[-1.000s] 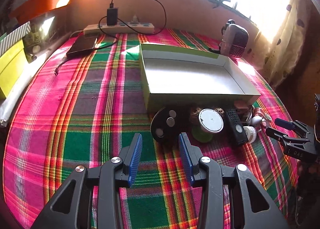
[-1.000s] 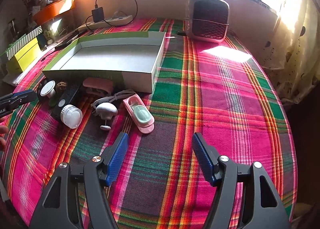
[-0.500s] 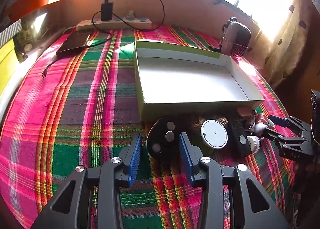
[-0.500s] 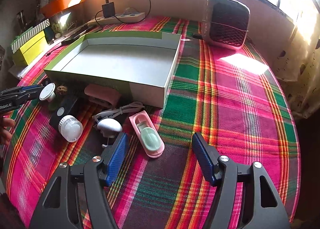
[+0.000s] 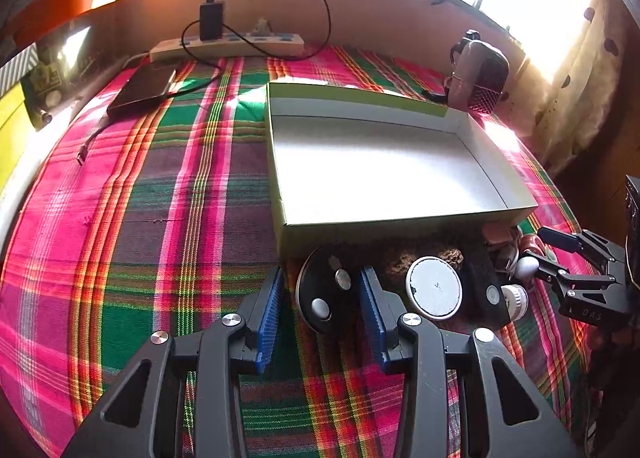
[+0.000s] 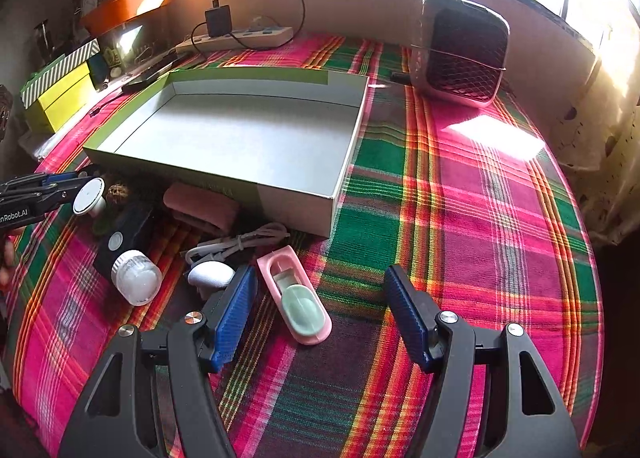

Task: Organize objects
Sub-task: 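Grasp the black fob with the left tool while the right tool grasps the pink holder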

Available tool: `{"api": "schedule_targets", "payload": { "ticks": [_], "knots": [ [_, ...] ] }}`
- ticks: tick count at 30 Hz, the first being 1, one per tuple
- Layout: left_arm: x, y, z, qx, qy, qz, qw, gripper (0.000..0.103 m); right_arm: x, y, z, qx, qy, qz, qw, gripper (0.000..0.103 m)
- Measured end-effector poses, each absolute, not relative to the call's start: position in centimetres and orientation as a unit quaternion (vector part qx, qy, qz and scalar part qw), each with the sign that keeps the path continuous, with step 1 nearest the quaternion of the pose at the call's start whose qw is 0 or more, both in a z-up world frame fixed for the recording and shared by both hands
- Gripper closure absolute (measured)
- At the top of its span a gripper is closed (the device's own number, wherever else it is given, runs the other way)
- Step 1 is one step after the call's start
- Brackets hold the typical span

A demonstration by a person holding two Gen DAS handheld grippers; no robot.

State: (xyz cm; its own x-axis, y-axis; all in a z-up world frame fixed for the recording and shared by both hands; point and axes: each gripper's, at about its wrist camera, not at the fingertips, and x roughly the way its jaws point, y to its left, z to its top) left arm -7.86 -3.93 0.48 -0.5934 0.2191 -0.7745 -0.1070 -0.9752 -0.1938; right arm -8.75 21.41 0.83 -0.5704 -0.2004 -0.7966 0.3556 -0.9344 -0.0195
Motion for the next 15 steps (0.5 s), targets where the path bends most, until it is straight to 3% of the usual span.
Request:
{"api": "schedule_targets", "payload": {
  "ticks": [3, 5, 15],
  "knots": [
    [-7.90, -4.13, 0.45, -0.442, -0.071, 0.889, 0.093, 0.067, -8.74, 21.42, 0.84, 0.436, 0.088, -0.882, 0.158, 0.038],
    [-7.89, -4.13, 0.46, -0.442, -0.070, 0.889, 0.092, 0.067, -8.67, 21.41, 0.91, 0.435, 0.088, -0.882, 0.160, 0.046],
    [-7.82, -4.34, 0.45, -0.443, -0.077, 0.888, 0.095, 0.075, -8.46, 21.32, 1.08, 0.433, 0.088, -0.882, 0.161, 0.066]
  ]
}}
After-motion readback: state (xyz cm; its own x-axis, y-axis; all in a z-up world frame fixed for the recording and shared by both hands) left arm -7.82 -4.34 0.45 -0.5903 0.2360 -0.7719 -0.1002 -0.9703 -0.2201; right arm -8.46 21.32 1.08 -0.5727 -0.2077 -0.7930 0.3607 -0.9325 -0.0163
